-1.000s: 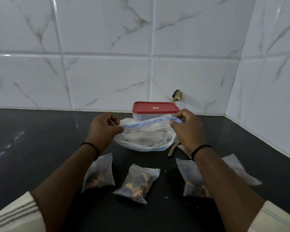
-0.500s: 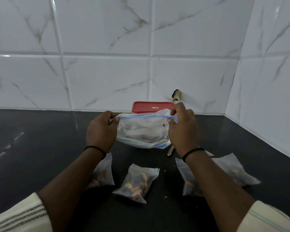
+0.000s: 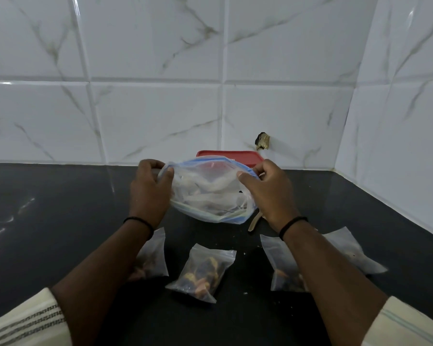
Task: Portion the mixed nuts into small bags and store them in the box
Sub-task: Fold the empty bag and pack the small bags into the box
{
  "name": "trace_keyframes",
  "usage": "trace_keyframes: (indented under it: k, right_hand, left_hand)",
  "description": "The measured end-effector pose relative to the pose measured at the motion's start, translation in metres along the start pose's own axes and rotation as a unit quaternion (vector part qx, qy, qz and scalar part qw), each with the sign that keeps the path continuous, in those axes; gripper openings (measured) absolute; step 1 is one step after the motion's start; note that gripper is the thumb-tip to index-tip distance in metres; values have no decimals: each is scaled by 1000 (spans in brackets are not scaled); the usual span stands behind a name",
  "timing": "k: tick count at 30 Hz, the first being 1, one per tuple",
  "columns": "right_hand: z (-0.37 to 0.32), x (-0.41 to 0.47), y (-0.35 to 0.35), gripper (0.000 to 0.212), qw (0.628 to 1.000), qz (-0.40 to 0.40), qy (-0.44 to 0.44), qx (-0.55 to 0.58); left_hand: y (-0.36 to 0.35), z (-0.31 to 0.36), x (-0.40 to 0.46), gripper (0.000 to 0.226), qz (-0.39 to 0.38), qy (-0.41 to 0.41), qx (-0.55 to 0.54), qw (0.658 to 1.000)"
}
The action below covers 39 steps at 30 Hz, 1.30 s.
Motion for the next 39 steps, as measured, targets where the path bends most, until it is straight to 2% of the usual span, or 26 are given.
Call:
trace_keyframes:
  k: [3, 5, 8, 10, 14, 19, 21, 23, 30, 33, 35, 37, 39]
  right_hand:
    - [9, 5, -6, 23, 991, -47, -32, 123]
    - [10, 6, -7, 27, 990, -52, -25, 127]
    - [8, 4, -11, 29, 991, -70, -16, 111]
    - [8, 3, -13, 27, 987, -89, -31, 131]
    - [15, 1, -17, 33, 955, -120, -101, 251]
    - [12, -1, -22, 27, 910, -151, -126, 364]
    - [7, -2, -20, 24, 904, -159, -117, 379]
    - [6, -1, -17, 20, 916, -153, -100, 358]
    - [2, 1, -6, 17, 975, -128, -20, 182]
    - [5, 3, -3, 12, 990, -95, 0, 107]
    - [5, 3, 2, 11, 999, -51, 18, 4]
    - [-2, 1, 6, 12, 995, -12, 50, -89]
    - [-10, -1, 8, 15, 989, 7, 88, -121]
  left_hand:
    - [3, -1, 3, 10, -3, 7, -30, 1000]
    - [0, -4, 4, 11, -35, 25, -57, 997]
    - [-10, -10, 1, 25, -118, 94, -113, 982]
    - [-15, -16, -2, 39, -145, 159, -145, 966]
    - [-20, -29, -4, 59, -180, 237, -157, 942]
    - [-32, -31, -12, 50, -275, 262, -222, 898]
    - [-34, -31, -13, 54, -302, 261, -214, 892]
    - [-35, -32, -13, 57, -314, 258, -219, 887]
    - [-33, -28, -12, 56, -314, 234, -252, 885]
    - [-33, -22, -10, 31, -319, 208, -246, 891]
    - [-33, -19, -9, 22, -318, 193, -240, 897]
    - [-30, -19, -7, 20, -300, 182, -210, 912]
    - [-22, -15, -3, 13, -256, 141, -124, 948]
Point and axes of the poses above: each hand's wrist, its own x-axis towards the middle knuckle, its own y-axis out of the back of the hand, z = x × y, the point moved 7 cm from there along x, towards the middle knuckle, and after that the axes turned 14 degrees about -z, right-handed, at the moved point
